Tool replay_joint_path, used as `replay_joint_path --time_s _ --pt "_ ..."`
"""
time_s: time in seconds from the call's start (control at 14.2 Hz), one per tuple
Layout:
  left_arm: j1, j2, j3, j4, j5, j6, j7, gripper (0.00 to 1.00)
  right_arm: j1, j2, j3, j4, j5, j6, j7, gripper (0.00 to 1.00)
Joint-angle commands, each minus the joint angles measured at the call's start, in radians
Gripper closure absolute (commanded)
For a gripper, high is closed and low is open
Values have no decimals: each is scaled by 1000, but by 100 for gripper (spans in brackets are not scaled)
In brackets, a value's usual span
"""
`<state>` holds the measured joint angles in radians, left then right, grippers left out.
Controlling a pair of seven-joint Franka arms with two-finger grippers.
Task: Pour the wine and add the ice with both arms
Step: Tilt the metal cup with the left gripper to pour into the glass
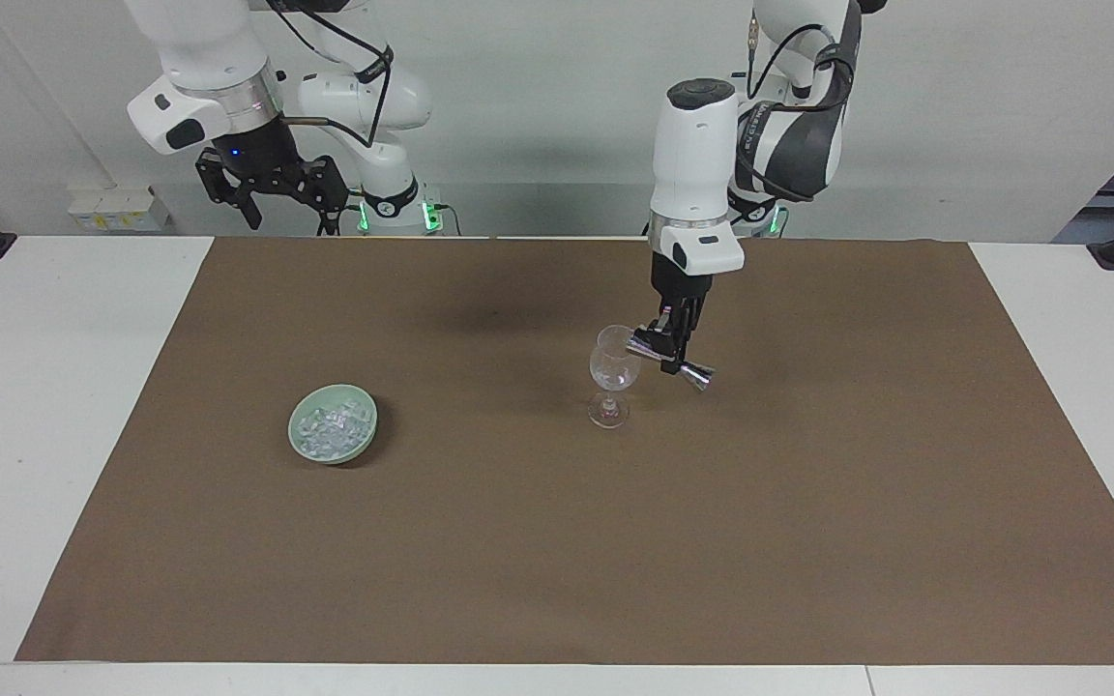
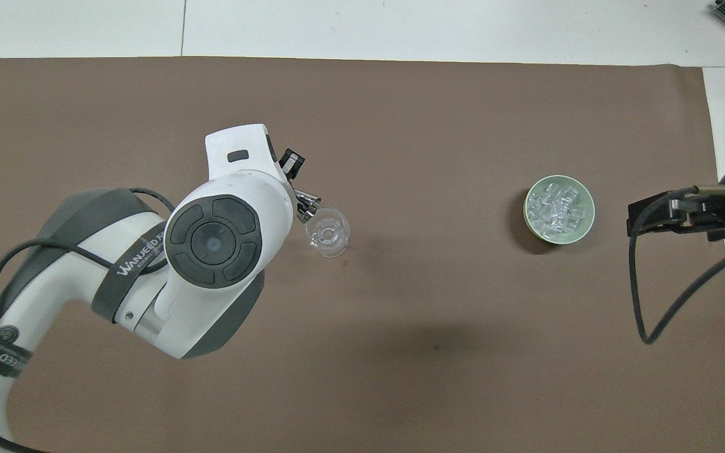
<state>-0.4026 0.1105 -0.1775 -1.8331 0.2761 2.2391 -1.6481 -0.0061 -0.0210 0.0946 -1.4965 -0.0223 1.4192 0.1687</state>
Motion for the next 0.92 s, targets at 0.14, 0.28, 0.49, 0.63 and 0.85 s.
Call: replay_joint_path --time_s 0.14,0.28,0.49,0.63,0.85 --pt "-30 12 15 3 37 4 1 100 -17 -11 7 -14 7 20 -17 0" --pt "-36 12 15 3 37 4 -1 100 -15 -11 7 -14 7 20 -18 0" --pt "-36 12 15 2 37 4 -2 100 -15 -11 7 -14 5 20 -17 0" --pt "-36 12 15 2 37 4 -2 100 -15 -11 7 -14 7 18 -18 0" --pt "-36 12 15 2 37 4 -2 100 -15 -11 7 -14 7 20 -17 0"
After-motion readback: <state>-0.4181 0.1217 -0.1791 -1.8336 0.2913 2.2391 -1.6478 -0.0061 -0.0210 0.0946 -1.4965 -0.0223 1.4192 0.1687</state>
